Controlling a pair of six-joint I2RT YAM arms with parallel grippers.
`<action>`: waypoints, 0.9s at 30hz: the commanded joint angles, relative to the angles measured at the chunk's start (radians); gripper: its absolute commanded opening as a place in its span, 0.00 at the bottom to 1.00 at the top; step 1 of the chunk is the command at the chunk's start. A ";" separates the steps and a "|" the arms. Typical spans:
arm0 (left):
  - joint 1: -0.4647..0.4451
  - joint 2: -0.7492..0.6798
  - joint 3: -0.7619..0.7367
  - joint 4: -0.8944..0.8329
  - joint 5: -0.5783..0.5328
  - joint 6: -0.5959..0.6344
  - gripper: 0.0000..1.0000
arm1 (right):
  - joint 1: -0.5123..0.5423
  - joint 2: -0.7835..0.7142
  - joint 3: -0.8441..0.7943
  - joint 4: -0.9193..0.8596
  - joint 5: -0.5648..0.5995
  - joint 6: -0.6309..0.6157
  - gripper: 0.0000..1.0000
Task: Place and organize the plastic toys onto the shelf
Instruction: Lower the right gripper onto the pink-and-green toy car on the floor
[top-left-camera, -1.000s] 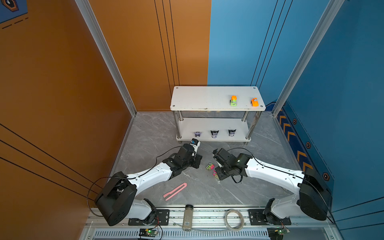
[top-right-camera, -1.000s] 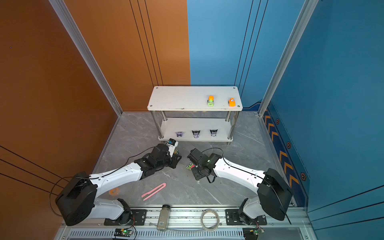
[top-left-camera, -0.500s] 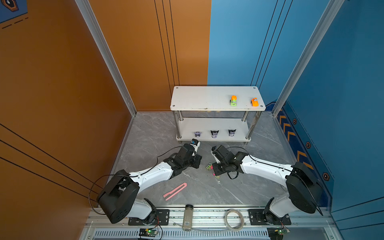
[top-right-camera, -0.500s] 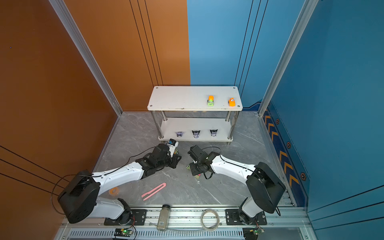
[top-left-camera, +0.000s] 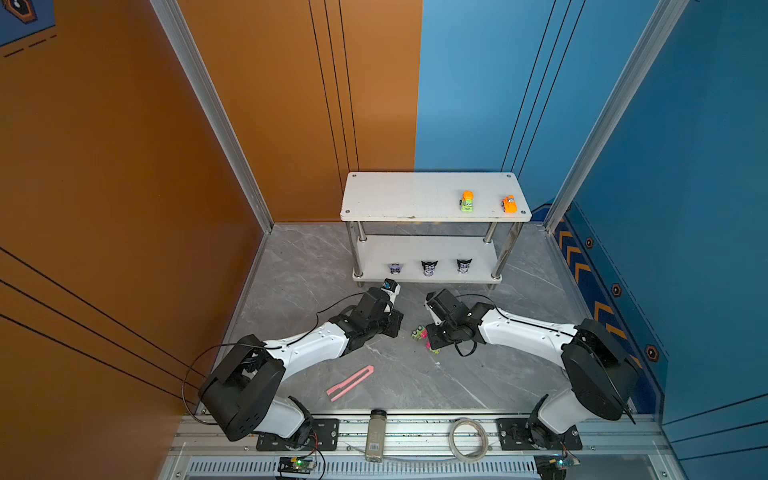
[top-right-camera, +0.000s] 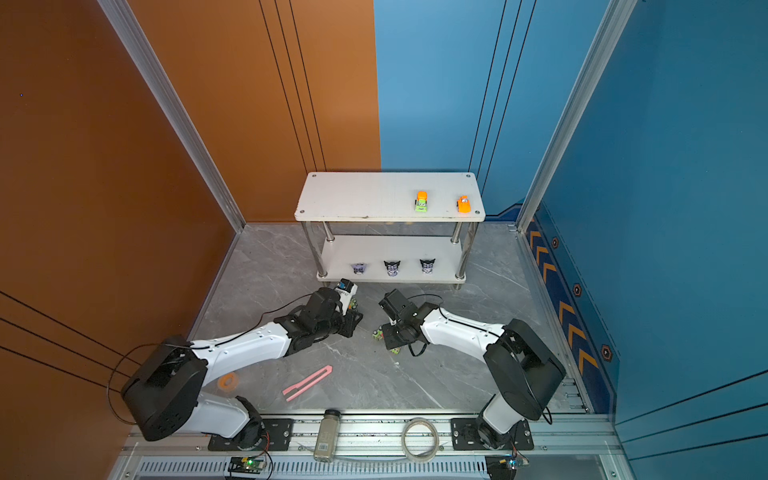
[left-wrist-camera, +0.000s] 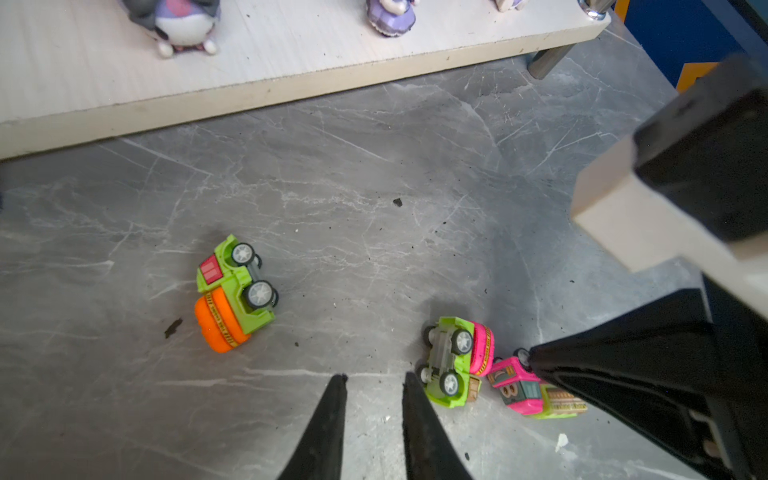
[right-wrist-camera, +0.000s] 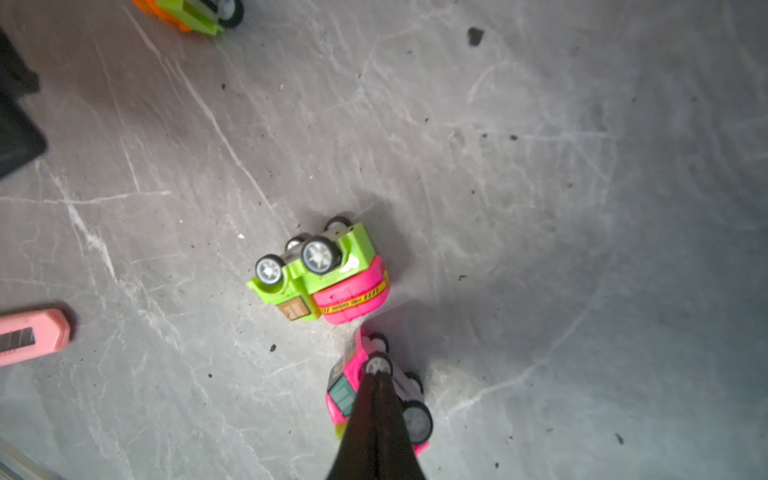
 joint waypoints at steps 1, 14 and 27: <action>0.010 0.004 0.019 0.008 0.018 0.003 0.26 | -0.039 0.028 -0.025 0.015 -0.016 -0.006 0.00; 0.015 0.006 0.019 0.008 0.025 0.009 0.27 | -0.109 -0.050 -0.001 -0.035 -0.001 -0.051 0.00; 0.015 0.068 0.061 0.037 0.063 -0.007 0.27 | 0.030 -0.157 -0.069 -0.064 -0.020 -0.022 0.00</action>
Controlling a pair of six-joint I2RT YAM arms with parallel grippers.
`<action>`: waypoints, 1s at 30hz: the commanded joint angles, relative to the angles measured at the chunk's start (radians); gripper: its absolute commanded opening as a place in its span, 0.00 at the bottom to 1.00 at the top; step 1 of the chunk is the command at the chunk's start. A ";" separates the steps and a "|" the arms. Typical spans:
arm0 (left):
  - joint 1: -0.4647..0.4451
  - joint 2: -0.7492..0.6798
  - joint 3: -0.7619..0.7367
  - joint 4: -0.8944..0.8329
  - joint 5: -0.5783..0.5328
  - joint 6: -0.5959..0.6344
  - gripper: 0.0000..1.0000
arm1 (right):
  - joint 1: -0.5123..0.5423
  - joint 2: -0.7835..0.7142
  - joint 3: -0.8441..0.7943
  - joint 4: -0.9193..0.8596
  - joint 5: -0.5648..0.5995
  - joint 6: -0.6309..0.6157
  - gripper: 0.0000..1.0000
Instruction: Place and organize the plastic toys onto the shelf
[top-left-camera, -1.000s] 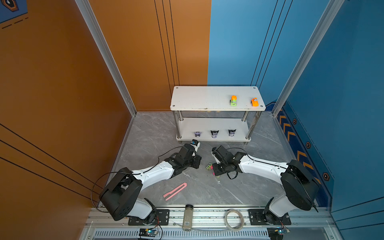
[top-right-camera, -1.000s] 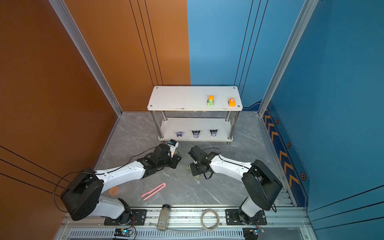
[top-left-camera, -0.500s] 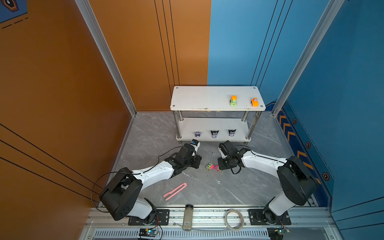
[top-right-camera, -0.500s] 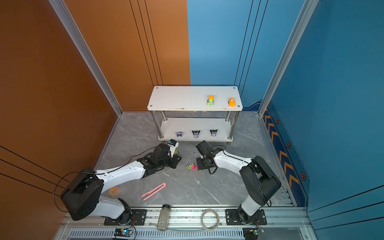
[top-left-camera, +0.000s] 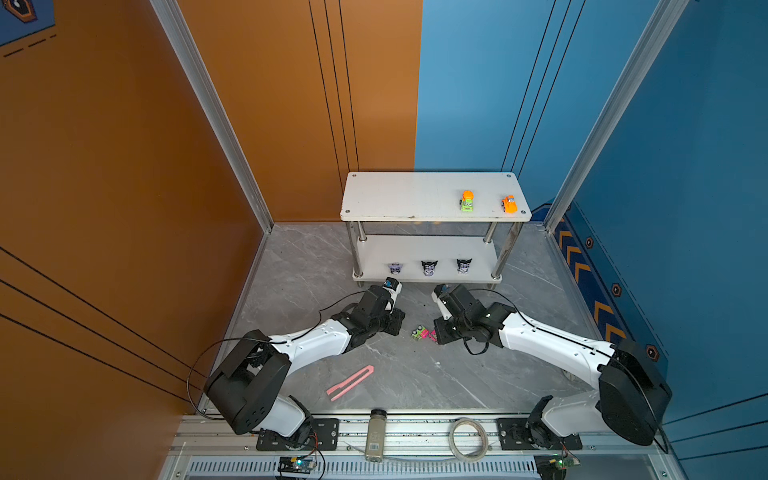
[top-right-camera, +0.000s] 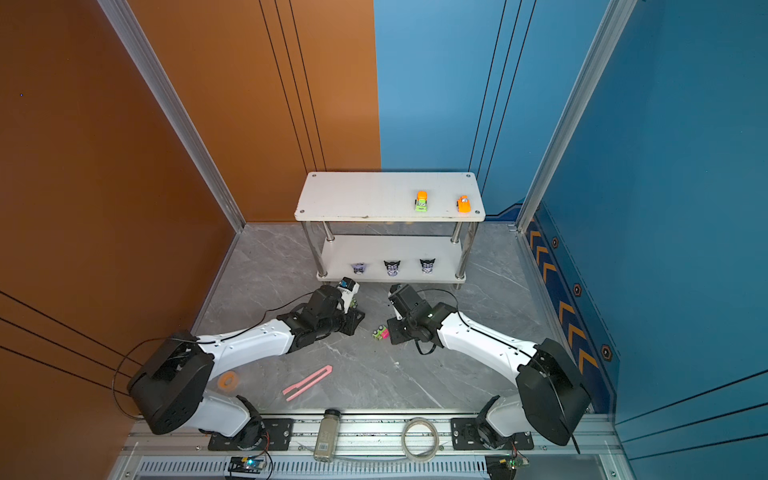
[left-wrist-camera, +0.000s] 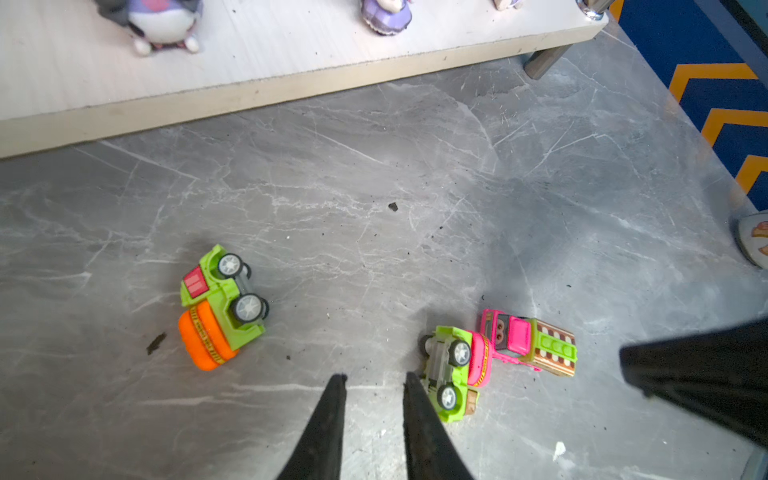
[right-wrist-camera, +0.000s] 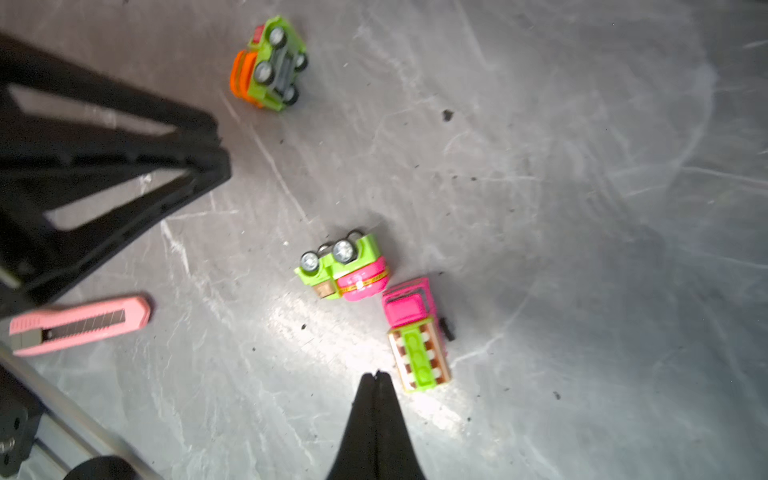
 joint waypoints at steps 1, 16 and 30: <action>0.003 0.025 0.038 0.026 0.031 -0.008 0.27 | 0.020 0.025 -0.053 -0.017 -0.027 0.010 0.00; -0.026 0.067 0.079 0.014 0.063 -0.002 0.39 | -0.151 0.144 -0.063 0.094 -0.030 -0.010 0.00; -0.047 0.101 0.117 -0.023 0.045 0.043 0.41 | -0.090 0.088 0.013 0.024 0.047 -0.015 0.00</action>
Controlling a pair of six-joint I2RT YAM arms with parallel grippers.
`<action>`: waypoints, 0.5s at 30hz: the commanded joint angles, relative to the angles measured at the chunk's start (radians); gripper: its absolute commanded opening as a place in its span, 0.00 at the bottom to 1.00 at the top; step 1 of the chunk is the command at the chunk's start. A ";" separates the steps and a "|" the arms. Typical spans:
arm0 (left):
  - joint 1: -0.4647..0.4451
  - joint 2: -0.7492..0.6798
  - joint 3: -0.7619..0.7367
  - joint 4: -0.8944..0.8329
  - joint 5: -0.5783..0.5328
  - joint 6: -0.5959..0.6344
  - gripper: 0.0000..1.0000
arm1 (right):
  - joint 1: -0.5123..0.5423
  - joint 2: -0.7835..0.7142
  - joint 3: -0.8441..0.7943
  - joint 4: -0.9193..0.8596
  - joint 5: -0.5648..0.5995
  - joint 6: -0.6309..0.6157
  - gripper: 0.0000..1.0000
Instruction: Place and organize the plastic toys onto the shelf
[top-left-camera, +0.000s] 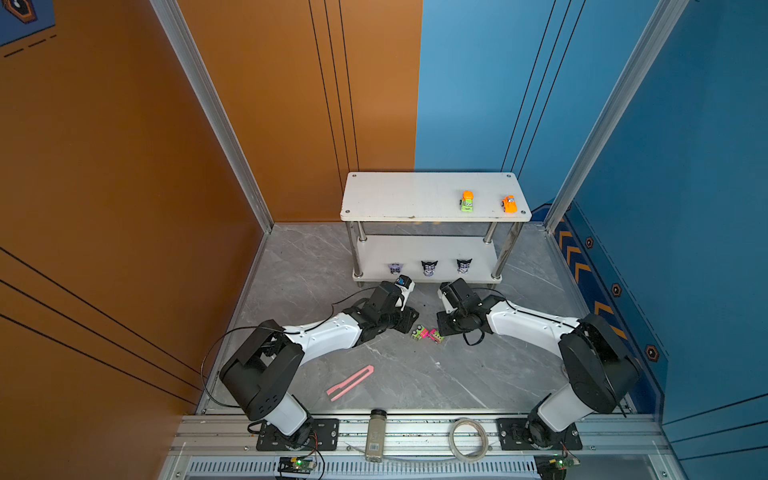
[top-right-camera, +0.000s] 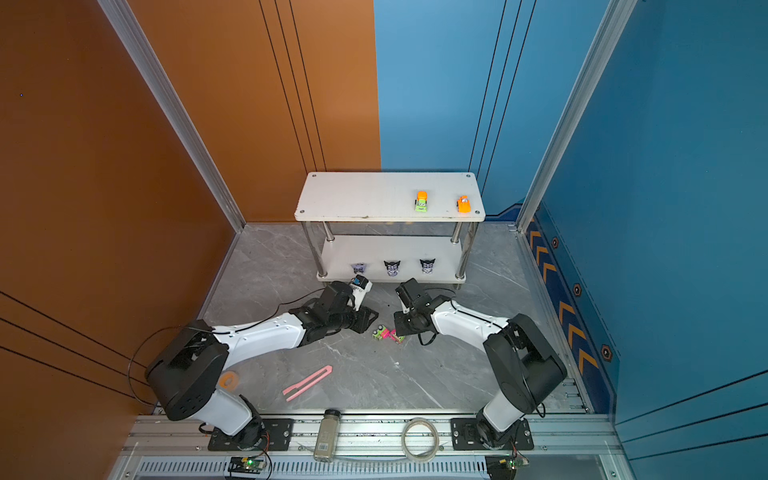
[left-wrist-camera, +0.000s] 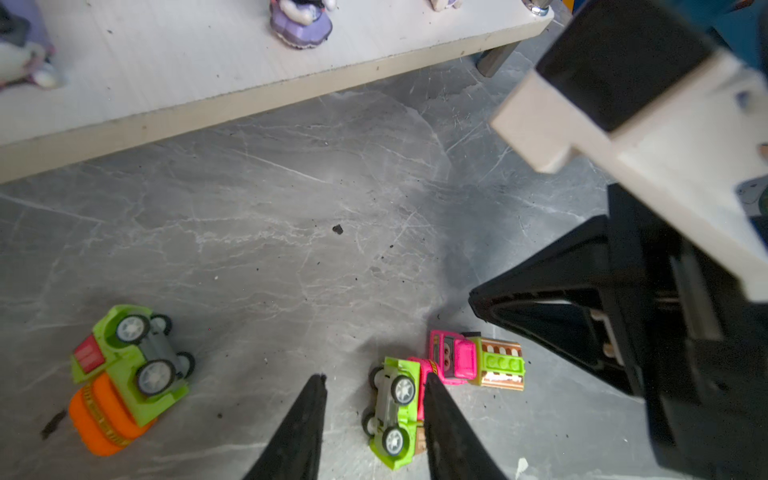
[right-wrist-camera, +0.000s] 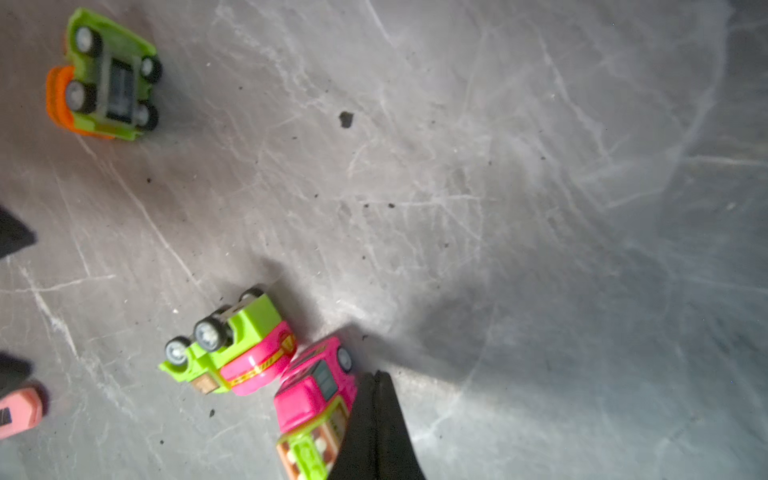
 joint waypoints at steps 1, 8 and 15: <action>0.001 0.024 0.030 -0.020 -0.005 0.025 0.41 | 0.042 -0.096 -0.010 -0.061 0.082 -0.006 0.00; 0.003 0.088 0.085 -0.005 0.040 0.019 0.40 | 0.146 -0.148 -0.045 -0.043 0.078 0.054 0.00; 0.008 0.105 0.094 -0.007 0.054 0.022 0.40 | 0.163 -0.047 -0.042 -0.002 0.056 0.057 0.00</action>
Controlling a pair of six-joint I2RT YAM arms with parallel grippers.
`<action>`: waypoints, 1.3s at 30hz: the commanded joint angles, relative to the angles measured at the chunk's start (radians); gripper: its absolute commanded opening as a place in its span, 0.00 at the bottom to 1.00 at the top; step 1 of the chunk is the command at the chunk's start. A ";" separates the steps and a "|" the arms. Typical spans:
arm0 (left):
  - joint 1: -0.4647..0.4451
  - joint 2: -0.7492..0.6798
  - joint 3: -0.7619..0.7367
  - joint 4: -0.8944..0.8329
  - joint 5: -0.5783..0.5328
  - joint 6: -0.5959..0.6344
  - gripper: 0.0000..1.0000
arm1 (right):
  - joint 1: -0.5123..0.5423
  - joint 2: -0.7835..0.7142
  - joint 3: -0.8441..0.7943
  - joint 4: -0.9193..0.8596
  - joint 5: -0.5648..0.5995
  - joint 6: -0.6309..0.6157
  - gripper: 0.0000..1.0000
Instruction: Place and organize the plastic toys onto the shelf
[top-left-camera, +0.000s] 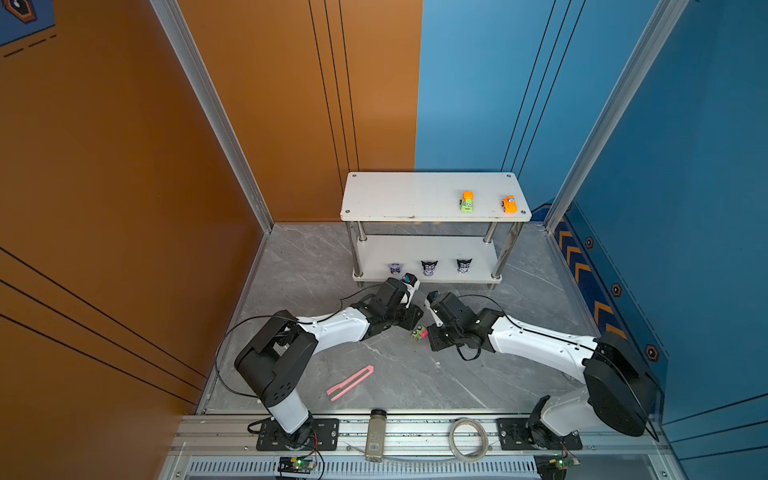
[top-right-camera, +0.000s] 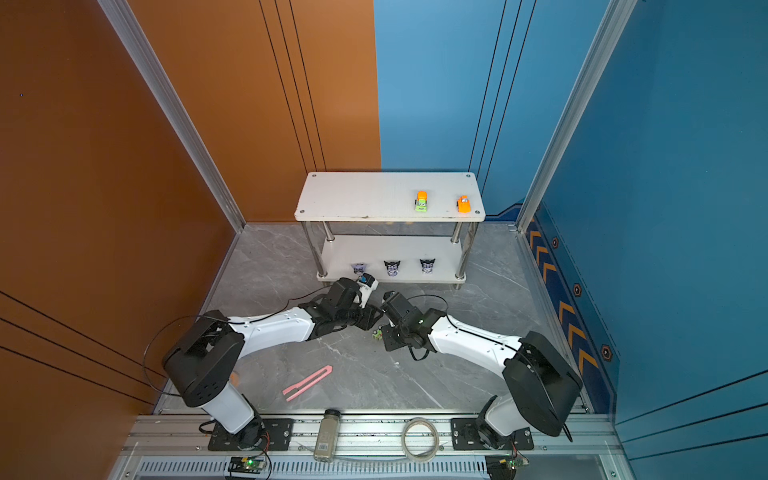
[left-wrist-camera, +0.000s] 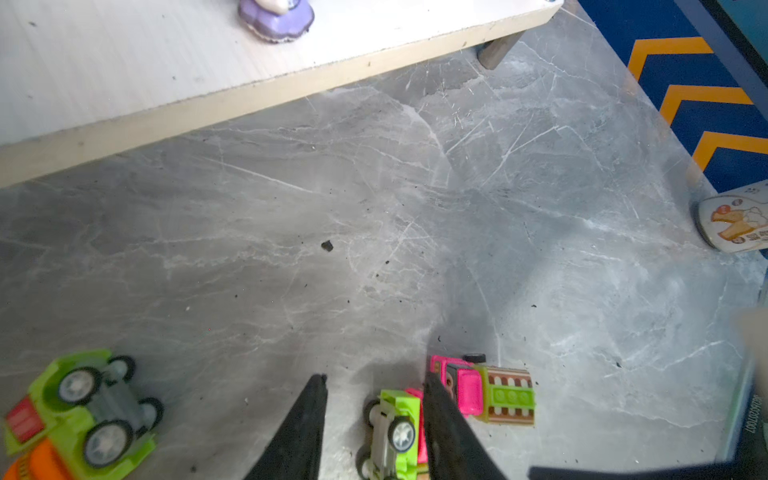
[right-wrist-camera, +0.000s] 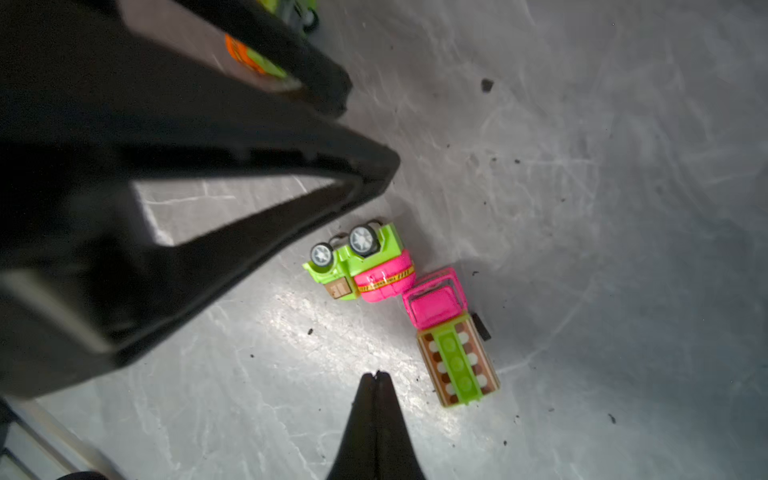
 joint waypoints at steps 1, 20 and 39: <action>0.007 0.009 0.017 -0.009 0.024 0.016 0.40 | -0.005 0.041 -0.003 0.015 -0.002 0.015 0.00; -0.018 0.018 0.045 -0.039 0.014 0.038 0.42 | -0.268 0.098 0.077 -0.029 -0.022 -0.077 0.00; -0.052 0.113 0.157 -0.031 0.048 0.023 0.46 | -0.351 0.060 0.059 0.024 -0.052 -0.038 0.00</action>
